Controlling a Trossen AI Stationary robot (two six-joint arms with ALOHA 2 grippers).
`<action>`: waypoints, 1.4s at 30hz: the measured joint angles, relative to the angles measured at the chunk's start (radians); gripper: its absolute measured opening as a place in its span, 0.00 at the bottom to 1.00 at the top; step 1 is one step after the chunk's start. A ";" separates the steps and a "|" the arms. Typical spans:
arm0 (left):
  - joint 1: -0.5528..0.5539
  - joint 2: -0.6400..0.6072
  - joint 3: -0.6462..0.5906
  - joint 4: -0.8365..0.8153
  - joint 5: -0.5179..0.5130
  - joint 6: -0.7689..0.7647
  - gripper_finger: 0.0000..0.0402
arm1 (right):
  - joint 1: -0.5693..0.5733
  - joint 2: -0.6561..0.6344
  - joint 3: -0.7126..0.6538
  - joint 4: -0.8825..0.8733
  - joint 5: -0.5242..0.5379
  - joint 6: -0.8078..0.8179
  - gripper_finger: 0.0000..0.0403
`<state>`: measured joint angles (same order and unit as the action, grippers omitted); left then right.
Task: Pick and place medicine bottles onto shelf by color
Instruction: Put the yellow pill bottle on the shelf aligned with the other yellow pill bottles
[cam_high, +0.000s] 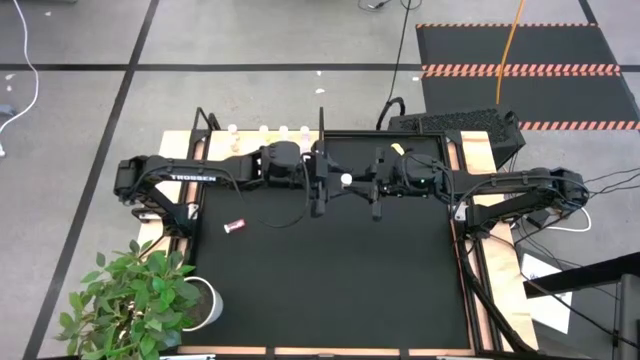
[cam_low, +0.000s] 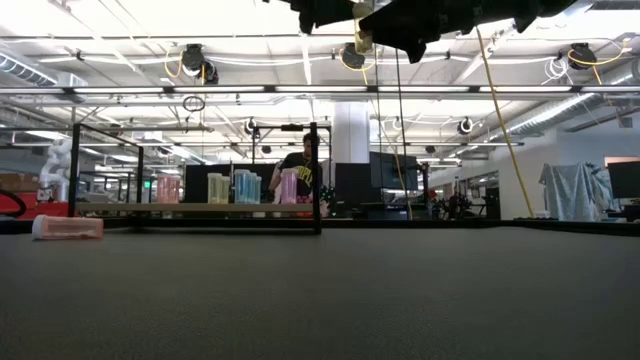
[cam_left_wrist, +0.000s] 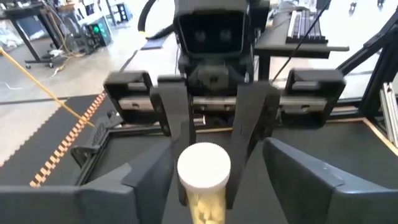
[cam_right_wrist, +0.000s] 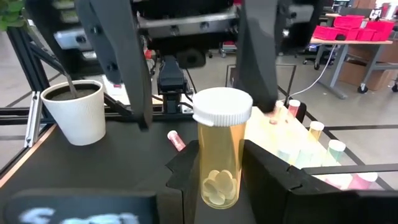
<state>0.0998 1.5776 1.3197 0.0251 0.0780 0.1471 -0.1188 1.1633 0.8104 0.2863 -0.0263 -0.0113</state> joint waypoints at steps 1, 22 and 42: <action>0.000 -0.001 0.000 0.004 0.000 -0.002 0.59 | 0.000 0.000 0.000 0.000 0.000 0.000 0.25; 0.031 -0.001 0.000 -0.030 0.025 -0.092 0.33 | 0.000 0.002 -0.002 -0.006 -0.001 0.004 0.25; 0.062 -0.108 0.000 -0.102 -0.100 -0.057 0.33 | -0.066 -0.008 -0.001 -0.023 0.036 0.163 0.67</action>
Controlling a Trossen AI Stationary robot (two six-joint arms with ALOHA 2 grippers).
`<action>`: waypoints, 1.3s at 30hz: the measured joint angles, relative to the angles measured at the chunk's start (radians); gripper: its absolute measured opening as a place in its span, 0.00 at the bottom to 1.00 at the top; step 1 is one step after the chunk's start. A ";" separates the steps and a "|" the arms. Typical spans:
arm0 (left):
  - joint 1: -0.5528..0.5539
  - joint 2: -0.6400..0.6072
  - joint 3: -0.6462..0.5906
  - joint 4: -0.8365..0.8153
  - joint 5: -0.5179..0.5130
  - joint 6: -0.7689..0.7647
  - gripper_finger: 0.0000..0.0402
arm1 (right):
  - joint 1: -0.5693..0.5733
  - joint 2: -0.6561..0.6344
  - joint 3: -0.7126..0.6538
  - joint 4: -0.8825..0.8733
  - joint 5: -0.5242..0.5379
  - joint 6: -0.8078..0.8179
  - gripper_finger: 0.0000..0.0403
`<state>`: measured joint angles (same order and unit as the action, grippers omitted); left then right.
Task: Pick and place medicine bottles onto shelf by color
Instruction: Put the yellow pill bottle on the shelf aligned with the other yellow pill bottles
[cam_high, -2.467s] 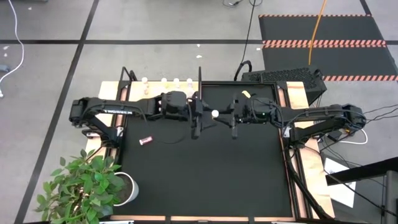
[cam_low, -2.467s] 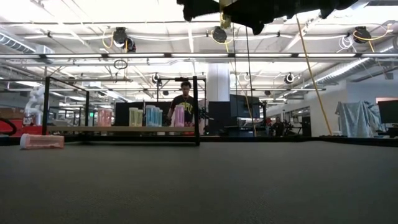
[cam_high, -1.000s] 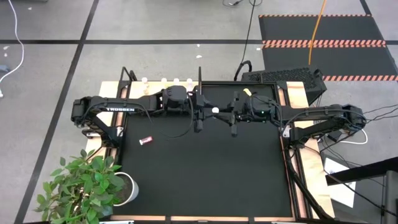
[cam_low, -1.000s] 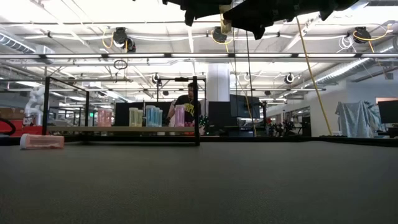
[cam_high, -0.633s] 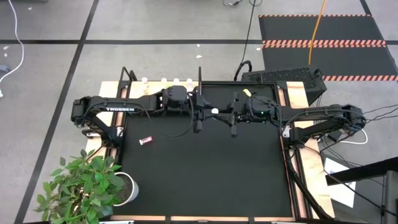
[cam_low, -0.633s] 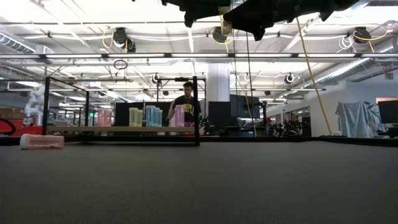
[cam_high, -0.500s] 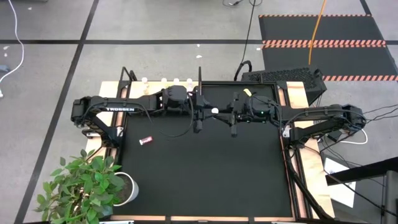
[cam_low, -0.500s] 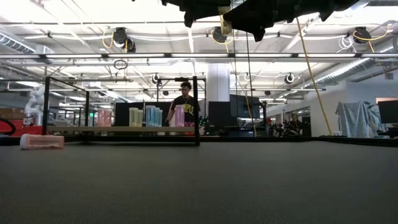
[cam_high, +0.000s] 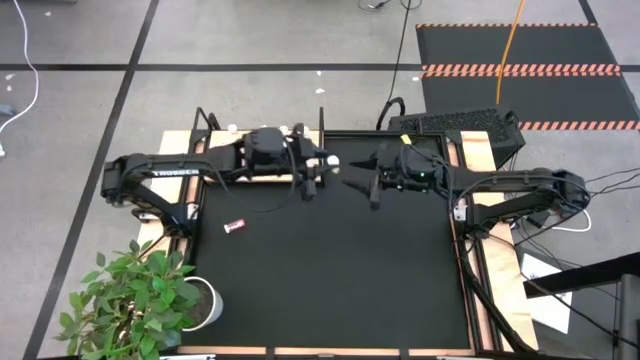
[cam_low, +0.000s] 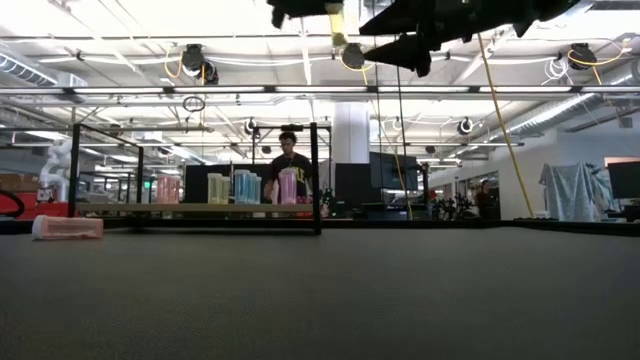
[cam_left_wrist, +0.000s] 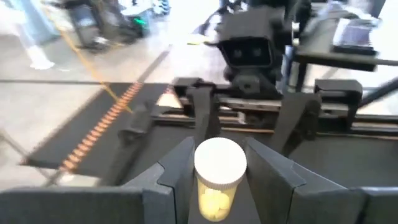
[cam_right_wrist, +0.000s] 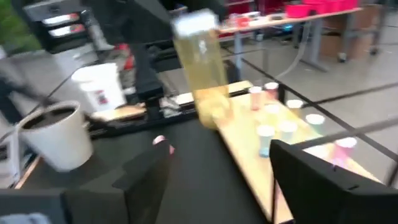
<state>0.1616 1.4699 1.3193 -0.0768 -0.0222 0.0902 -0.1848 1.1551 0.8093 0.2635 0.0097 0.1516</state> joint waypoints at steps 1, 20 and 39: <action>0.002 -0.018 0.000 -0.011 -0.025 0.008 0.33 | -0.006 -0.003 0.001 -0.004 0.017 0.014 0.69; 0.150 -0.294 -0.240 -0.306 -0.333 -0.059 0.33 | -0.106 -0.078 0.001 -0.082 0.016 0.044 0.69; 0.340 -0.487 -0.963 0.290 -0.244 -0.207 0.33 | -0.129 -0.084 0.001 -0.111 0.015 0.076 0.69</action>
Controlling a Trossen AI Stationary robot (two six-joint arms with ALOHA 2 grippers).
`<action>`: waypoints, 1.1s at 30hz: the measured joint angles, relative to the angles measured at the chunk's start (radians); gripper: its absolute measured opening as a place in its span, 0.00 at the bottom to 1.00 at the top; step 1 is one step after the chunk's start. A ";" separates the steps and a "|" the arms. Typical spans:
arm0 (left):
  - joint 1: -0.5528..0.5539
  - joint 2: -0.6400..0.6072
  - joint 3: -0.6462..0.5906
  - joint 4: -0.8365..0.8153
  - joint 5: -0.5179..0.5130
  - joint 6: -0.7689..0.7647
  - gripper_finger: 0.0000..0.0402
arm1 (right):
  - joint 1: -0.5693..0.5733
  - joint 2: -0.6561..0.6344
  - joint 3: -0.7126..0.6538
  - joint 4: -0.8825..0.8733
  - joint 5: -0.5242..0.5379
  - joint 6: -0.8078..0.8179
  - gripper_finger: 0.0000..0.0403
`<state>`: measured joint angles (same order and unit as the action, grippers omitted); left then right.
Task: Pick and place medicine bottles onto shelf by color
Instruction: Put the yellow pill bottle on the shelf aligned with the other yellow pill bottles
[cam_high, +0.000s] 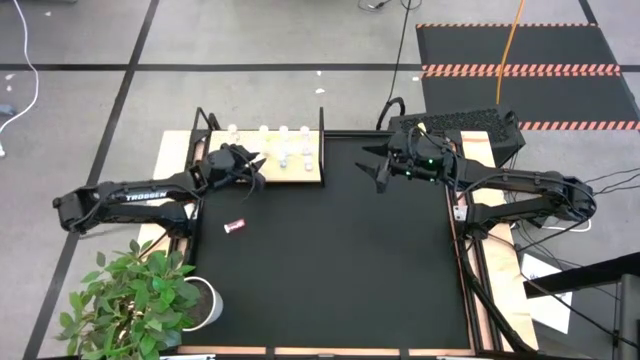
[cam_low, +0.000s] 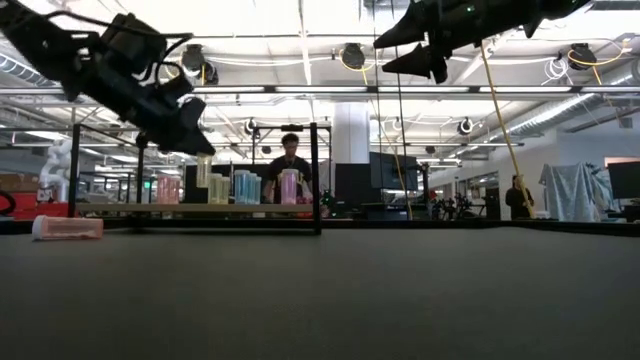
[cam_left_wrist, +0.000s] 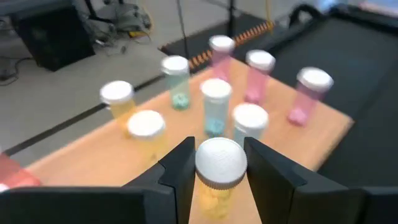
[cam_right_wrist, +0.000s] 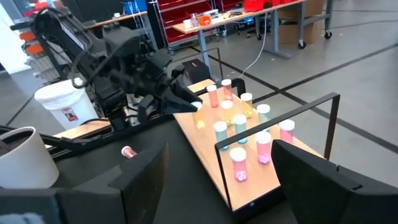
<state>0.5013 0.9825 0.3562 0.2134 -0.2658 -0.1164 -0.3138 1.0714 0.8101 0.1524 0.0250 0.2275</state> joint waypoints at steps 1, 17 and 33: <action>0.011 0.000 -0.017 0.034 0.000 -0.009 0.33 | 0.000 0.000 0.000 0.000 0.000 0.008 0.69; 0.142 0.062 -0.083 0.212 0.033 -0.017 0.33 | 0.000 0.000 0.000 0.030 0.001 0.056 0.69; 0.138 0.203 -0.082 0.317 0.068 -0.052 0.33 | 0.008 0.000 0.000 0.056 0.000 0.085 0.69</action>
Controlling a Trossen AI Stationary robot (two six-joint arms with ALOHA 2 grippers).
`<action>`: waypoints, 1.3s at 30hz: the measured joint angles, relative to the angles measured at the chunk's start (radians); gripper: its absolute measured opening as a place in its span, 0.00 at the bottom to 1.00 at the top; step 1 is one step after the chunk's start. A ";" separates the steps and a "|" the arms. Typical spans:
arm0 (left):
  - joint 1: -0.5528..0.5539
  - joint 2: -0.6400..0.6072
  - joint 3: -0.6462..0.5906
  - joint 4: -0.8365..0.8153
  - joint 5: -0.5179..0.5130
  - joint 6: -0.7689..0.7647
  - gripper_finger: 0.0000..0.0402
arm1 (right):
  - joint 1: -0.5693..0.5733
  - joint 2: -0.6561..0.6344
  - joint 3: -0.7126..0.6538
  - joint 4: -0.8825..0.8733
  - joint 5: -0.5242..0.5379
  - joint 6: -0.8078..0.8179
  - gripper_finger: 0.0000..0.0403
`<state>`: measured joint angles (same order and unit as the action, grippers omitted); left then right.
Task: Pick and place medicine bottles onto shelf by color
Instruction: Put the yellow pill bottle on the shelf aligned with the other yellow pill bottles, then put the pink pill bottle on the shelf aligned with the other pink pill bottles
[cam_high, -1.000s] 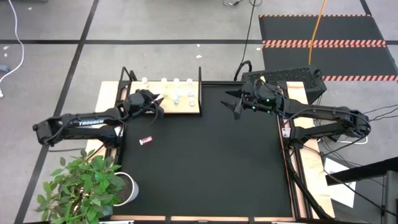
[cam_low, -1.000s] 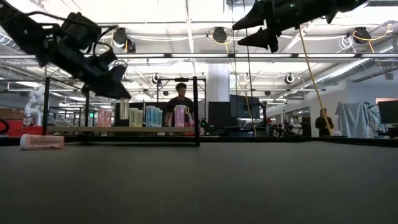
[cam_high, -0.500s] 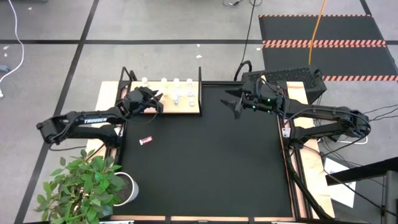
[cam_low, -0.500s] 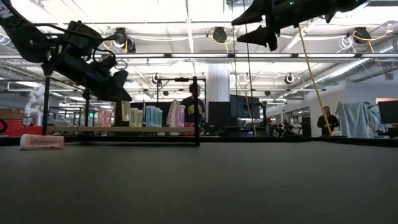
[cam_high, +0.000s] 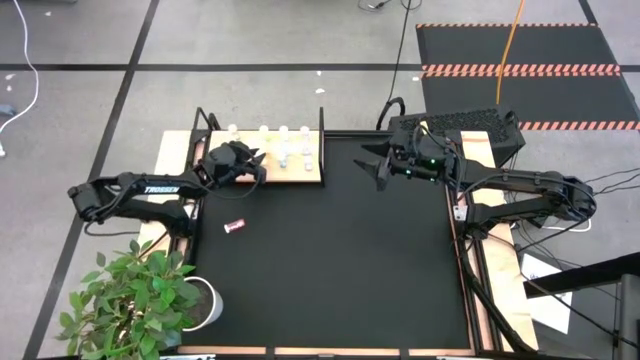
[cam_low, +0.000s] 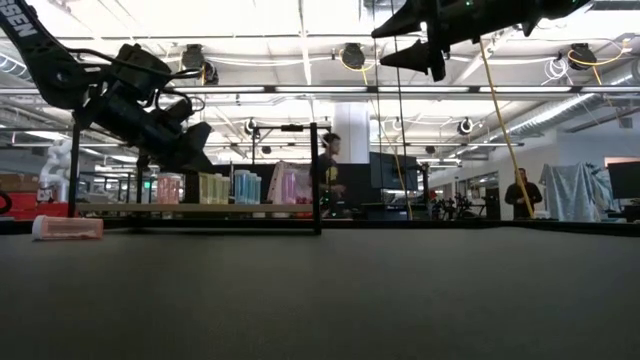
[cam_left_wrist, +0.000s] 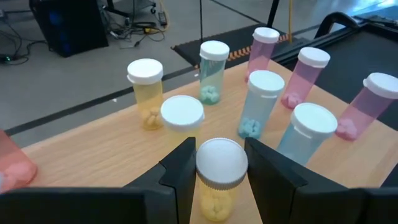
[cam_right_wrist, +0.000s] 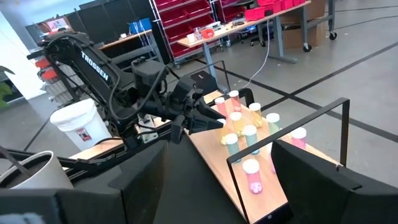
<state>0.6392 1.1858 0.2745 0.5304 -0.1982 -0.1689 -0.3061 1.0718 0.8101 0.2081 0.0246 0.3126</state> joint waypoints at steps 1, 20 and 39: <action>0.000 0.000 0.000 -0.002 0.000 -0.008 0.33 | 0.000 0.000 0.000 0.000 0.000 -0.001 0.69; -0.002 -0.012 0.000 -0.010 0.044 -0.046 0.53 | 0.000 0.000 0.000 -0.003 0.000 -0.029 0.69; -0.012 -0.240 0.018 -0.109 0.066 -0.026 0.77 | -0.073 0.000 0.000 0.012 -0.022 0.080 0.69</action>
<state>0.6268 0.9462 0.2923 0.4219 -0.1322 -0.1950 -0.3788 1.0718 0.8097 0.2203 0.0029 0.3923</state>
